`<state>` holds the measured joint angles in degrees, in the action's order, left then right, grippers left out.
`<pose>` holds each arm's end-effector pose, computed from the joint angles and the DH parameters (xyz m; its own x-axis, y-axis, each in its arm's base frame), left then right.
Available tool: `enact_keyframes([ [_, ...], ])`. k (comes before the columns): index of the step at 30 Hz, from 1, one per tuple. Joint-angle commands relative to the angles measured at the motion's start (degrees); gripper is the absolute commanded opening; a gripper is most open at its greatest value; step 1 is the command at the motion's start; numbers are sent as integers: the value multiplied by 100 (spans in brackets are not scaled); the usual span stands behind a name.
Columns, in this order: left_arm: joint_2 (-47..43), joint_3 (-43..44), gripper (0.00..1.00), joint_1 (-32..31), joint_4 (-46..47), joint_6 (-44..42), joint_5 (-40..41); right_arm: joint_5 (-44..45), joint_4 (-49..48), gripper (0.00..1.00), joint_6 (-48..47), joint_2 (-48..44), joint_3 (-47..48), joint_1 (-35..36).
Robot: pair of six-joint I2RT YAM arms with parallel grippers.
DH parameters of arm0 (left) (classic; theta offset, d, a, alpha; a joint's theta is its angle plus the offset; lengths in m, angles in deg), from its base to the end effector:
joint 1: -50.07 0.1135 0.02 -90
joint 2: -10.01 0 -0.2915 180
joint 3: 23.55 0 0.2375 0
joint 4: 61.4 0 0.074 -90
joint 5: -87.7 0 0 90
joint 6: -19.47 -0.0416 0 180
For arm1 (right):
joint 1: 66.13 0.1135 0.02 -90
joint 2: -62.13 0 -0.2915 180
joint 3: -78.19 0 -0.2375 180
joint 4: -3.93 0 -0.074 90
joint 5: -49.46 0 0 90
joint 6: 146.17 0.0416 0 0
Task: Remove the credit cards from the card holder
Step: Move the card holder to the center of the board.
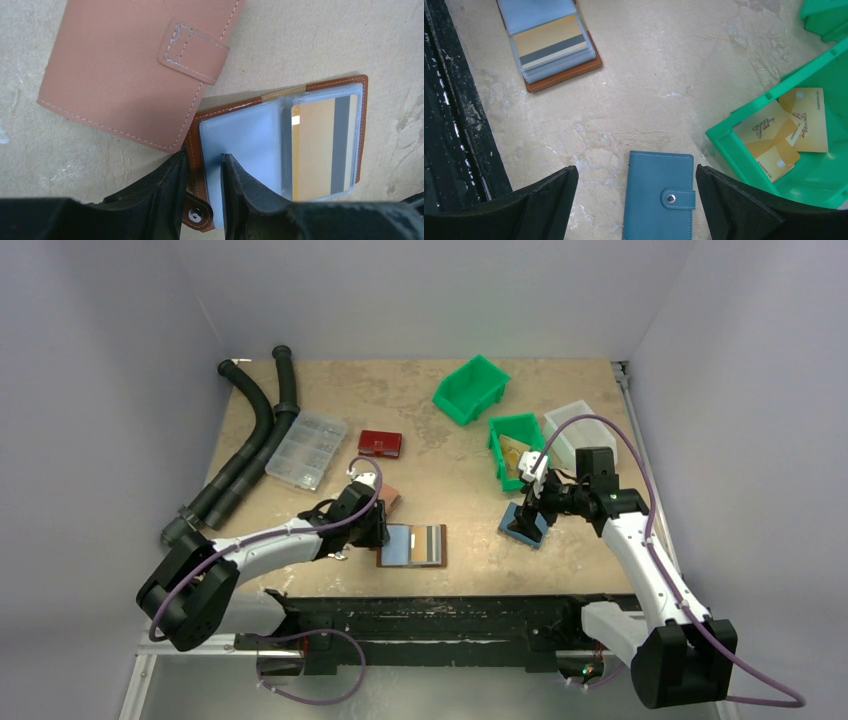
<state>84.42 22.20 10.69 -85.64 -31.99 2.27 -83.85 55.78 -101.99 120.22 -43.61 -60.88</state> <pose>0.1719 -0.1368 0.1883 -0.8531 -0.1033 -0.5114 0.0815 0.9418 -0.3261 0.1647 0.0438 0.2795 -0.1938 -0.5418 -0.8178 -0.9019 0.4264 -0.0687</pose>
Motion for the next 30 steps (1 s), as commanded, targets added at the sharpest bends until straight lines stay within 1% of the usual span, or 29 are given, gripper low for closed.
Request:
enact_keyframes([
  [1,123,-183,25,35,666,219,-424,-187,-91,99,-111,-69,-51,45],
  [3,122,-191,11,35,840,299,-689,-182,-91,99,-117,-65,-42,50],
  [5,134,-171,1,34,1221,398,-892,-174,-83,99,-131,-60,-42,62],
  [6,169,-126,0,33,1300,415,-964,-170,-83,99,-131,-48,-37,67],
  [11,651,418,0,32,1529,319,-1045,-128,-74,99,-146,-57,-33,76],
  [14,1251,1016,0,58,1622,-15,-849,-102,-74,99,-155,-76,-33,79],
  [16,1796,1622,0,146,1546,-278,-833,-94,-74,99,-157,-82,-26,73],
  [19,2584,2569,0,332,1205,-616,-567,-92,-58,99,-156,-110,-33,81],
  [23,3410,3676,0,818,875,-796,-261,-94,-64,99,-155,-187,-50,81],
  [27,3956,4523,0,1137,656,-1015,-491,-124,-56,99,-155,-194,-46,80],
  [28,4073,4776,2,1168,517,-1091,-635,-121,-56,99,-155,-193,-50,81],
  [30,4177,5172,23,1186,168,-1231,-740,-110,-48,99,-163,-178,-46,81],
])
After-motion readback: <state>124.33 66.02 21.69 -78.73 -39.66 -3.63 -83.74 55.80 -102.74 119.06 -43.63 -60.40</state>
